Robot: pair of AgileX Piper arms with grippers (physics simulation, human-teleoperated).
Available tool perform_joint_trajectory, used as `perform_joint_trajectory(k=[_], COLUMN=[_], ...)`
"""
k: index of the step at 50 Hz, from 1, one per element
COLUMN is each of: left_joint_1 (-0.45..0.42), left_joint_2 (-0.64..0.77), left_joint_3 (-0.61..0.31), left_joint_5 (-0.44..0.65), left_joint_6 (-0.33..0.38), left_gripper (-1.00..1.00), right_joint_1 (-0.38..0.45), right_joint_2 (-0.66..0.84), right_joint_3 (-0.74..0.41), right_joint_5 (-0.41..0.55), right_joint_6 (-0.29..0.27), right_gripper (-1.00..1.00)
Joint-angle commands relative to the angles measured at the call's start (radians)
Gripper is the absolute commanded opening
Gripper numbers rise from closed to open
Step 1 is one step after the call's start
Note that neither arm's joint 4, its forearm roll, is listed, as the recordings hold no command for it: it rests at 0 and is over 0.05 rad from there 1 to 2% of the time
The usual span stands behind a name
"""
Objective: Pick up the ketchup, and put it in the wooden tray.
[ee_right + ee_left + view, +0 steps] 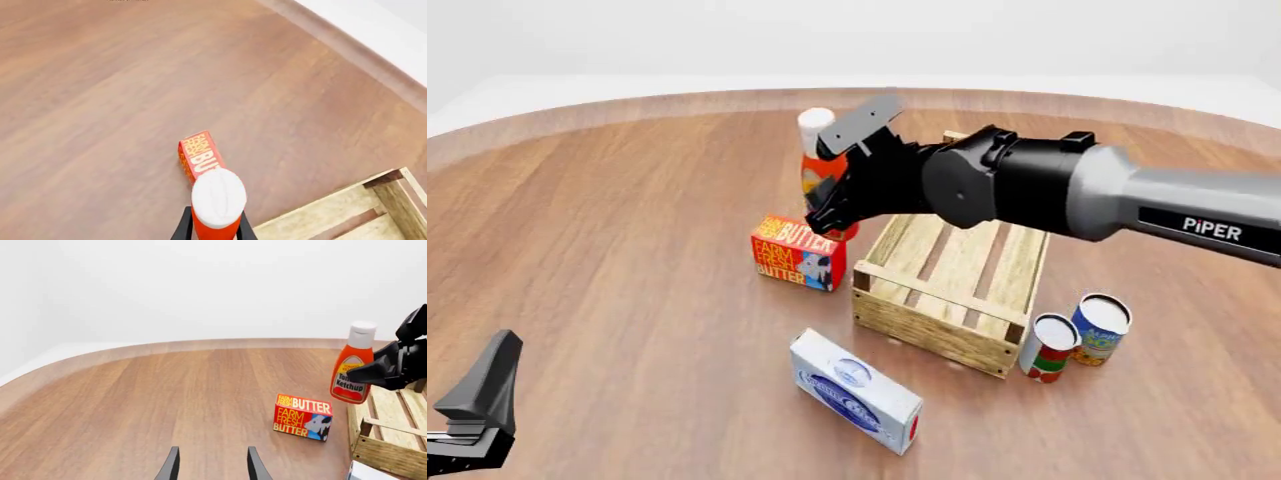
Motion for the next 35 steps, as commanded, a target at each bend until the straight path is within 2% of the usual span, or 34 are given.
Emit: perform_joint_trajectory(k=[1,16,22,35], left_joint_1=[0.000,0.000,0.000,0.000], left_joint_2=[0.000,0.000,0.000,0.000], left_joint_3=[0.000,0.000,0.000,0.000], left_joint_5=[0.000,0.000,0.000,0.000], left_joint_6=[0.000,0.000,0.000,0.000], left_gripper=[1.00,1.00,1.00,1.00], right_joint_1=[-0.075,-0.199,-0.277,-0.383], right_joint_2=[-0.014,0.028,0.063,0.109], right_joint_3=[-0.018,-0.015,-0.010,0.012], right_joint_5=[0.024,0.006,-0.018,-0.063], right_joint_6=[0.023,0.020,0.009,0.001], right_gripper=[-1.00,-1.00,-1.00,-1.00])
